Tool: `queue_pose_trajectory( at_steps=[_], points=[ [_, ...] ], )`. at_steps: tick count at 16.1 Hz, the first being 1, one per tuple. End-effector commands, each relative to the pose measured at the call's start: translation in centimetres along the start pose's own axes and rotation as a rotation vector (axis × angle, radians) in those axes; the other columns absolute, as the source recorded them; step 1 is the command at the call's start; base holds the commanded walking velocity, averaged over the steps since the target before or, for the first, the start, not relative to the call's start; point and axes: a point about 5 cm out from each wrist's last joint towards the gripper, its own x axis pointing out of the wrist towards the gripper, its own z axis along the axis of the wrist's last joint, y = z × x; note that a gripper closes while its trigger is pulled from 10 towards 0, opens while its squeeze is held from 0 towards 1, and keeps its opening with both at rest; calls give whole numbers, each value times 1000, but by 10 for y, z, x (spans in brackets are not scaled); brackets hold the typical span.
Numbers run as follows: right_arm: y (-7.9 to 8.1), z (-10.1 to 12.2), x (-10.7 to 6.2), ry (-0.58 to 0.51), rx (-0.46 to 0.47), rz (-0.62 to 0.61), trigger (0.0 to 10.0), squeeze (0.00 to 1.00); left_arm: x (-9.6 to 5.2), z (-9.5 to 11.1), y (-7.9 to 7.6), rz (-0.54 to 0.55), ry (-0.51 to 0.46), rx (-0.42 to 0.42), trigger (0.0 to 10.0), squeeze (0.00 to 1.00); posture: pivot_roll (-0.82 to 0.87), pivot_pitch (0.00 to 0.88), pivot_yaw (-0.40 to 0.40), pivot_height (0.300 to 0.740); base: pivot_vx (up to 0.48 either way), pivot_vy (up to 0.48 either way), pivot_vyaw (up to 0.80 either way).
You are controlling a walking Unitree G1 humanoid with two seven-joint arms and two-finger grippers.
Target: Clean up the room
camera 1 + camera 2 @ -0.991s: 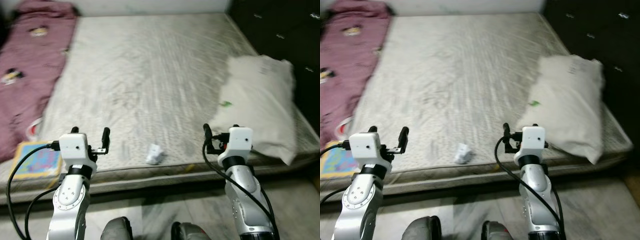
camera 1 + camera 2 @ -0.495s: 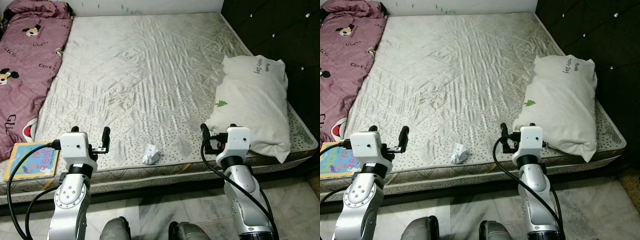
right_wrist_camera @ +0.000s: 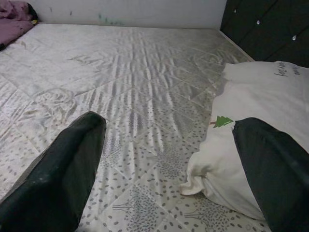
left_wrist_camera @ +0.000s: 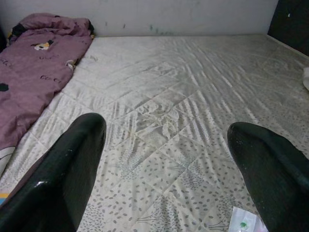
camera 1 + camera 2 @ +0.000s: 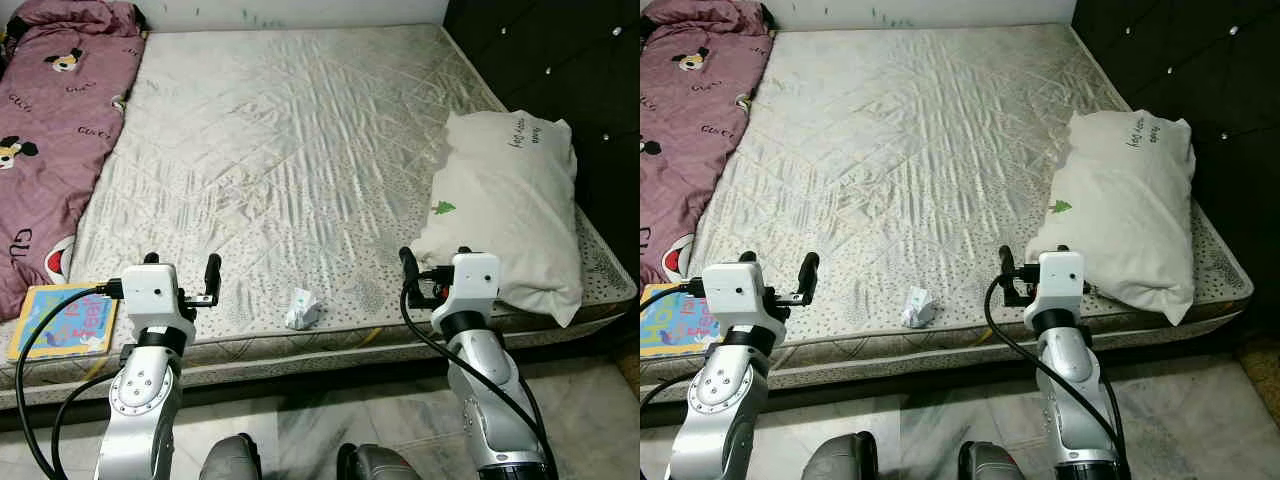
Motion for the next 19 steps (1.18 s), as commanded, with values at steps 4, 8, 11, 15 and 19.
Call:
queue_pose_trajectory(
  at_steps=[4,8,11,15,19],
  points=[
    [1,-3,1,16,-5,7,10000,0,1,-3,0,4,21,6,10000,0,74,143,-2,695,0,0,0],
    [1,-4,1,20,-3,14,10000,0,1,-4,0,6,21,5,10000,0,71,137,-1,645,0,0,0],
    [2,-5,1,21,-1,23,10000,0,1,-4,0,14,21,5,10000,0,71,135,-2,620,0,0,0],
    [4,-7,2,33,3,43,10000,0,1,-4,0,38,27,-2,10000,0,77,136,-7,620,0,0,0],
    [7,-11,4,57,3,64,10000,0,2,-5,1,56,34,1,10000,0,93,169,-27,620,0,0,0]
  ],
)
